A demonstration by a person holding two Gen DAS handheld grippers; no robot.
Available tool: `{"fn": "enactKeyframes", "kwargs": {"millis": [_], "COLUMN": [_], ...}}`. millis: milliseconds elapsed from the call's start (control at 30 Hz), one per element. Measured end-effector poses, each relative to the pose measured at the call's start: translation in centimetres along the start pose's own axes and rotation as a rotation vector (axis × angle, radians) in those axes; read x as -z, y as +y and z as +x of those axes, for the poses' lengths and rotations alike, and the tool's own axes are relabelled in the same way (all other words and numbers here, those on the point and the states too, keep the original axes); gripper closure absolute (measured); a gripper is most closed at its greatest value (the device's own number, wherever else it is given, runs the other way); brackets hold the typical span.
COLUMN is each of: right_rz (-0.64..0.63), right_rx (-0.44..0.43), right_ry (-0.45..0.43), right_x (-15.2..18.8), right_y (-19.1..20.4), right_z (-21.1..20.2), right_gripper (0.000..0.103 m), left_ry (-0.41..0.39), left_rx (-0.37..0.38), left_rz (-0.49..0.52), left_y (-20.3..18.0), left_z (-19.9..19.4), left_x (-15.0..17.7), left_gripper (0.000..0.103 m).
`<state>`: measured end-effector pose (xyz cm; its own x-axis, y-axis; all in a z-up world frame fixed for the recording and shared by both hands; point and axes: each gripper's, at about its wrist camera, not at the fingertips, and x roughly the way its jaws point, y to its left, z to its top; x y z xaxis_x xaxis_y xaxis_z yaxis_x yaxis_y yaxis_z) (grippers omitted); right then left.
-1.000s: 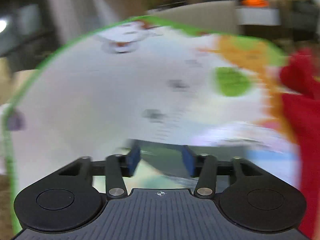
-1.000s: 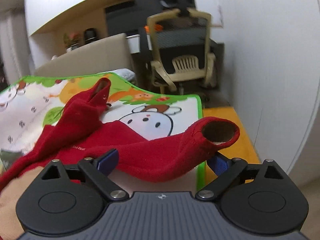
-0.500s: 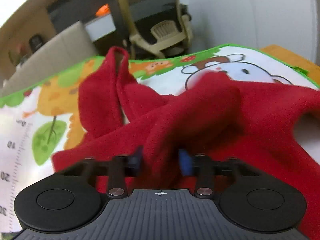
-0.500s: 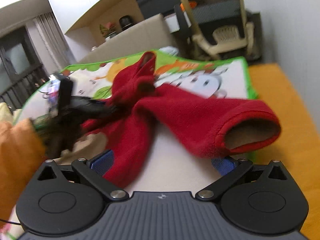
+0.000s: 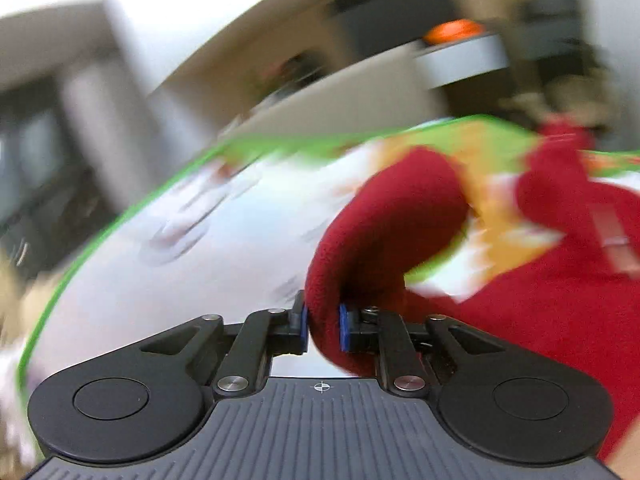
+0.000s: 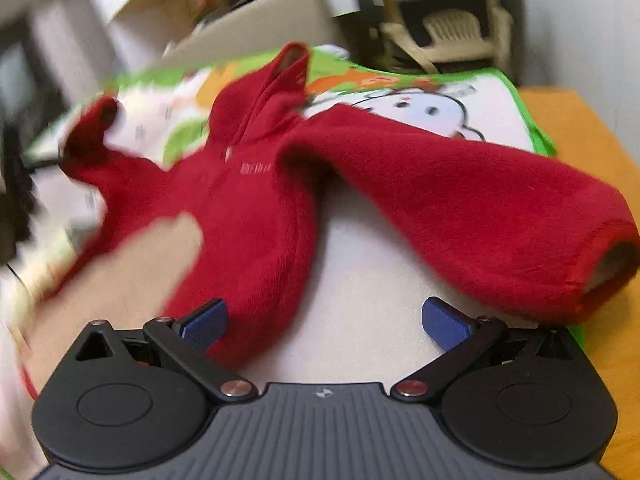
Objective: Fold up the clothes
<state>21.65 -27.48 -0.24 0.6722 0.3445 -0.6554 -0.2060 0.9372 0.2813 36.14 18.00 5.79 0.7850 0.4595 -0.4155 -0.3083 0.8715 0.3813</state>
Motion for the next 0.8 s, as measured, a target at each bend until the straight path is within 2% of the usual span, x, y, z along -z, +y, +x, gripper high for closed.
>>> {"fn": "enactKeyframes", "kwargs": {"millis": [67,133,200,233,333,400,467,567,600,633,700,767,800], "right_rz": [-0.025,-0.049,-0.095,-0.129,-0.300,-0.451,-0.590,-0.639,-0.641,-0.646,-0.669,-0.670,-0.669], "right_rx": [0.027,0.049,0.030,0.014,-0.087,-0.099,-0.104,-0.026,0.015,0.059,0.162,0.235,0.272], "right_ry": [-0.003,-0.010,-0.067,-0.100,-0.163,-0.169,-0.172,-0.162,-0.162,-0.171,-0.256,-0.361,-0.413], "right_x": [0.4,0.8,1.1,1.4,3.1,5.1,7.1,8.4,8.0,7.4,5.1,3.5,2.6], "right_y": [1.0,1.9,3.0,3.7,6.4,9.1,11.7,14.2,14.5,14.8,14.8,14.1,13.8], "right_z": [-0.7,-1.4,-3.3,-4.4,-8.3,-9.3,-10.0,-7.5,-6.2,-5.2,-5.2,-8.2,-9.6], "right_gripper": [0.000,0.000,0.000,0.000,0.000,0.000,0.000,0.000,0.000,0.008,0.011,0.011,0.011], "left_ry": [0.075,0.102,0.102,0.090,0.028,-0.025,-0.056,-0.020,0.001,0.016,0.012,-0.037,-0.061], "left_rx": [0.003,0.040,0.146,0.203,0.402,0.543,0.632,0.623,0.556,0.482,0.310,0.173,0.135], "left_rz": [-0.127,-0.184,-0.233,-0.251,-0.236,-0.200,-0.120,0.014,0.063,0.106,0.149,0.106,0.057], "left_y": [4.7,7.2,8.4,8.6,7.9,7.4,6.1,2.8,1.7,0.7,0.0,1.5,2.5], "left_z": [0.3,-1.3,-4.5,-6.3,-12.7,-17.1,-20.7,-22.3,-21.7,-21.1,-20.1,-19.7,-19.7], "left_x": [2.4,4.7,6.9,7.9,10.4,12.1,13.3,14.9,15.3,15.7,16.0,15.4,15.0], "left_gripper": [0.064,0.058,0.028,0.023,0.013,0.009,0.008,0.007,0.007,0.007,0.007,0.007,0.007]}}
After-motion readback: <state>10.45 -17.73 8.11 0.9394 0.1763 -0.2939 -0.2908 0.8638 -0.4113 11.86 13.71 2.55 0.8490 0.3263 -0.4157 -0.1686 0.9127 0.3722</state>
